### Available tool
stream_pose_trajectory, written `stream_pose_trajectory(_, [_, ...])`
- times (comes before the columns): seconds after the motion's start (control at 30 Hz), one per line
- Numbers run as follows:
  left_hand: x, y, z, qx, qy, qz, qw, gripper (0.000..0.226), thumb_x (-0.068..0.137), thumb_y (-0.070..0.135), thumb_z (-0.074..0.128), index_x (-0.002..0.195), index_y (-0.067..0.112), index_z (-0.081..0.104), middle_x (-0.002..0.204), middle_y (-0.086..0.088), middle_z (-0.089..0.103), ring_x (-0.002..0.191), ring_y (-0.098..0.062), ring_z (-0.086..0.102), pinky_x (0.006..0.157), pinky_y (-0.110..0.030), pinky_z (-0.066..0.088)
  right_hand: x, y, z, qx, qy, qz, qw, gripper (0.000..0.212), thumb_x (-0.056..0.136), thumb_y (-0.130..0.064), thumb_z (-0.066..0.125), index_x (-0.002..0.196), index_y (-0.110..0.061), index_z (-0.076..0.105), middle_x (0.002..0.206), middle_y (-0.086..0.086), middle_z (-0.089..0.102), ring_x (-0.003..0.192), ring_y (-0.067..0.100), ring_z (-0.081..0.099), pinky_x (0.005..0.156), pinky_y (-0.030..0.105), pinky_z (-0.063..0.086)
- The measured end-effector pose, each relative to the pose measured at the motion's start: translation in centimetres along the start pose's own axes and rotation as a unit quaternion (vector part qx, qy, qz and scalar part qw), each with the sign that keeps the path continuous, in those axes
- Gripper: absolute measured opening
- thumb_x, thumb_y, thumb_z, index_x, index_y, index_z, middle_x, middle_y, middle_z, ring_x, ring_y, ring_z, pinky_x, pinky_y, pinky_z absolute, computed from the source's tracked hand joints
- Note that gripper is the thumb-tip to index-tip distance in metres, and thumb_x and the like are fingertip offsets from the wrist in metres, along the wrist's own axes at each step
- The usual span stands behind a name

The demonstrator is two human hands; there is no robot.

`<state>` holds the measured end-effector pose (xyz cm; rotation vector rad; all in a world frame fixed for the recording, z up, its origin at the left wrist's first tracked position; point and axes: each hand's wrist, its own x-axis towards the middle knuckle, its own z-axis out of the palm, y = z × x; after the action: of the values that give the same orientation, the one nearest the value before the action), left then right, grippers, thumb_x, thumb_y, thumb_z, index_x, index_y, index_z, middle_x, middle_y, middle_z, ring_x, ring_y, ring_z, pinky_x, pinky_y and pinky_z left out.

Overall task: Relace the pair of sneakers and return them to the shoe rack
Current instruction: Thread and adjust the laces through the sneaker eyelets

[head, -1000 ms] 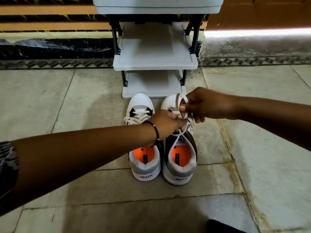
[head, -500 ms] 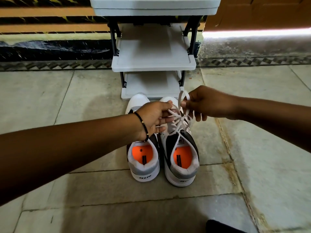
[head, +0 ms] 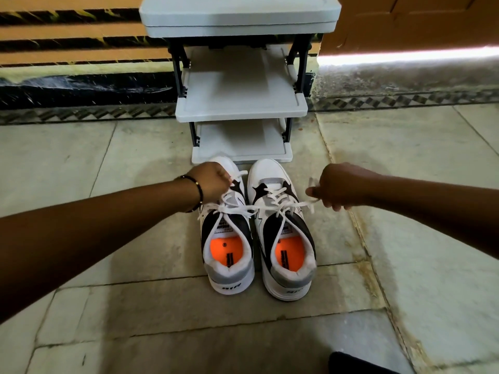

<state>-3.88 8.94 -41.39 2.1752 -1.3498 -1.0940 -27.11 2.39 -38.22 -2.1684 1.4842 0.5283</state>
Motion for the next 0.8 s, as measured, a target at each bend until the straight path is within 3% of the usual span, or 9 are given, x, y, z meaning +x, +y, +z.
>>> stream_pose_trajectory(0.07, [0.0,0.2,1.1,0.148,0.005,0.045,0.988,0.031,0.085,0.023,0.053,0.112,0.008,0.055,0.118,-0.019,0.058,0.106,-0.033,0.056,0.093,-0.039,0.048,0.1,0.2,0.5,-0.079,0.127,-0.056,0.987,0.046,0.09,-0.05,0.044,0.075,-0.009,0.061,0.074,0.006,0.062,0.067,0.021,0.058,0.06,0.03,0.047])
stream_pose_trajectory(0.13, [-0.7,1.2,2.1,0.216,0.003,0.133,0.967,0.042,0.084,0.027,0.053,0.125,0.016,0.047,0.132,-0.014,0.05,0.12,-0.033,0.045,0.1,-0.042,0.04,-0.1,-0.1,0.5,-0.058,0.181,-0.144,0.971,0.04,0.089,-0.048,0.047,0.091,-0.013,0.067,0.094,0.006,0.066,0.08,0.02,0.059,0.066,0.032,0.049])
stream_pose_trajectory(0.23, [-2.3,2.6,3.5,0.278,-0.056,0.263,0.922,0.035,0.085,0.021,0.053,0.12,0.022,0.055,0.125,-0.008,0.056,0.118,-0.029,0.046,0.097,-0.044,0.042,-0.8,-1.0,0.8,0.019,0.103,-0.224,0.969,0.03,0.085,-0.042,0.058,0.099,-0.019,0.07,0.11,-0.001,0.068,0.091,0.011,0.055,0.07,0.026,0.043])
stream_pose_trajectory(0.33, [-3.2,2.9,4.8,0.32,-0.068,0.294,0.898,0.025,0.086,0.023,0.051,0.108,0.015,0.06,0.113,-0.011,0.06,0.11,-0.031,0.051,0.09,-0.044,0.045,-1.2,-1.4,2.0,-0.033,0.066,-0.215,0.974,0.03,0.081,-0.045,0.061,0.1,-0.023,0.068,0.107,-0.005,0.069,0.104,0.015,0.054,0.085,0.033,0.044])
stream_pose_trajectory(0.5, [-3.1,2.6,5.1,0.293,-0.036,0.296,0.908,0.019,0.086,0.03,0.055,0.097,0.015,0.058,0.107,-0.007,0.062,0.106,-0.027,0.05,0.086,-0.038,0.042,-1.0,-1.6,2.9,-0.015,0.071,-0.2,0.977,0.014,0.085,-0.027,0.061,0.092,-0.016,0.067,0.095,0.006,0.071,0.088,0.024,0.063,0.076,0.037,0.052])
stream_pose_trajectory(0.67, [-2.6,2.9,4.3,0.292,-0.06,0.274,0.914,0.018,0.084,0.031,0.058,0.094,0.016,0.059,0.101,-0.005,0.067,0.104,-0.026,0.053,0.084,-0.033,0.037,-0.8,-1.7,2.8,0.031,0.089,-0.219,0.971,0.011,0.086,-0.018,0.06,0.084,-0.008,0.065,0.084,0.008,0.069,0.081,0.025,0.063,0.069,0.035,0.05])
stream_pose_trajectory(0.8, [-2.4,3.3,3.8,0.325,-0.038,0.291,0.899,0.024,0.09,0.023,0.05,0.112,0.022,0.059,0.106,-0.007,0.067,0.107,-0.024,0.054,0.091,-0.032,0.035,-0.7,-1.5,2.2,0.059,0.104,-0.243,0.963,0.005,0.087,-0.014,0.059,0.083,-0.015,0.062,0.061,-0.012,0.054,0.059,0.01,0.056,0.053,0.022,0.04])
